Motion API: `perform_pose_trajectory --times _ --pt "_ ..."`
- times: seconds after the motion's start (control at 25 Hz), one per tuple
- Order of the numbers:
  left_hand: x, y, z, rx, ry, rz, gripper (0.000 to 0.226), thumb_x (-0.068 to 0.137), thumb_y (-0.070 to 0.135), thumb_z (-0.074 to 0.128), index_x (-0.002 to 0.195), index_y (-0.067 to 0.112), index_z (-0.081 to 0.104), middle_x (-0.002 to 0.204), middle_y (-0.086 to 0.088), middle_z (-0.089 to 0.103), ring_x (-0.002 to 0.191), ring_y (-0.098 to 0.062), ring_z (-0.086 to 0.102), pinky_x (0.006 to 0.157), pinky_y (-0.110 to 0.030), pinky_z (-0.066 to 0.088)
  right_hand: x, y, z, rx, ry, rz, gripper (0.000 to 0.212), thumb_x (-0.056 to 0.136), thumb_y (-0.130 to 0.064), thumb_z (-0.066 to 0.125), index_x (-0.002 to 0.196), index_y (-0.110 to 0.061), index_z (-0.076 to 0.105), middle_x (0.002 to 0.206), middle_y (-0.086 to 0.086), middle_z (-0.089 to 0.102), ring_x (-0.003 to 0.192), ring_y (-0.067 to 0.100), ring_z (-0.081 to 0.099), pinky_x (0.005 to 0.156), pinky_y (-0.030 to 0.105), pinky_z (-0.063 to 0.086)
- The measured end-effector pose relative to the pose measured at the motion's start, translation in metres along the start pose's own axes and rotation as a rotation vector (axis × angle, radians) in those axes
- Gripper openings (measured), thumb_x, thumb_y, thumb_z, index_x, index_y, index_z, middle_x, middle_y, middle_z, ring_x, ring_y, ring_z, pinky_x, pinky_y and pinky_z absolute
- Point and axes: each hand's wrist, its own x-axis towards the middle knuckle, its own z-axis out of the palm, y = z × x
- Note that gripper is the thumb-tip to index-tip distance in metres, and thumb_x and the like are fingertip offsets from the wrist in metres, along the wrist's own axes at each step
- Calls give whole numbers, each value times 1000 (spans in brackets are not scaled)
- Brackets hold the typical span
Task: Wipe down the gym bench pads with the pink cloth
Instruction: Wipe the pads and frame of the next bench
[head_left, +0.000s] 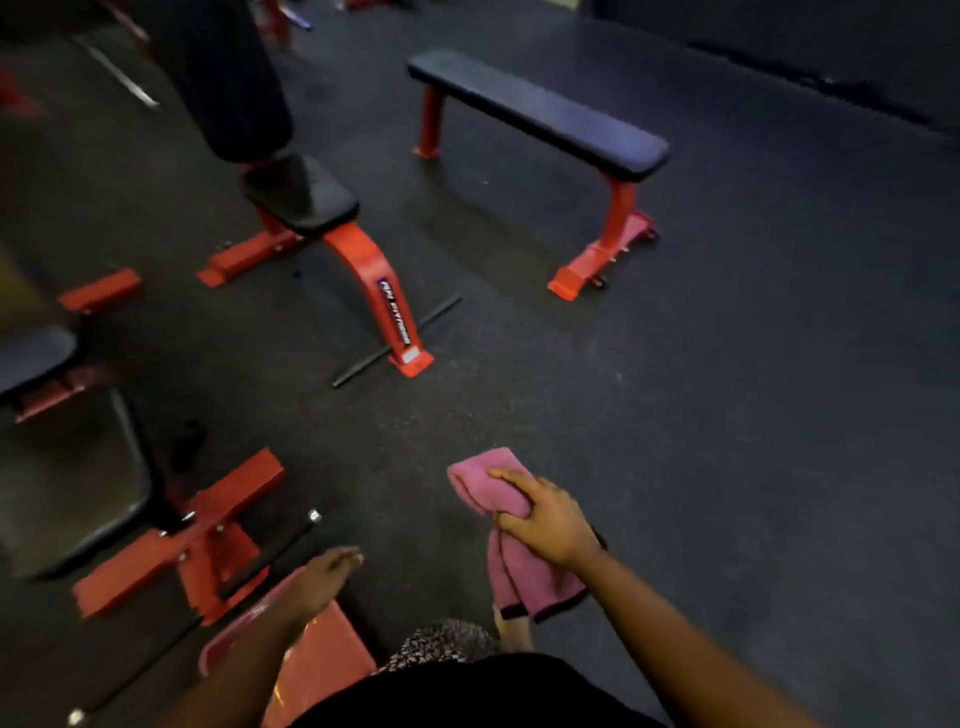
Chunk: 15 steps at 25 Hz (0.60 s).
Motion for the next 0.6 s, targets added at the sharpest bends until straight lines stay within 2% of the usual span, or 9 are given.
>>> perform_pose_trajectory --times 0.16,0.36,0.6 --pt "46 65 -23 -81 98 -14 29 93 17 52 120 7 59 124 -7 57 120 -22 50 91 -21 32 94 15 -56 -73 -78 -101 59 83 -43 63 136 -48 36 139 1 48 123 21 49 101 32 38" --pt "107 115 -58 -240 243 -15 26 93 17 54 116 10 60 119 -9 61 115 -22 54 93 -29 39 215 43 -114 -203 -145 -68 61 83 -38 65 138 -42 37 136 5 53 118 24 54 94 30 40" --pt "209 176 -131 -274 369 -23 27 93 12 53 118 3 59 118 -15 61 113 -23 56 90 -22 36 383 -1 -138 -235 -225 -122 62 83 -42 64 138 -42 37 137 5 51 121 23 51 98 30 38"
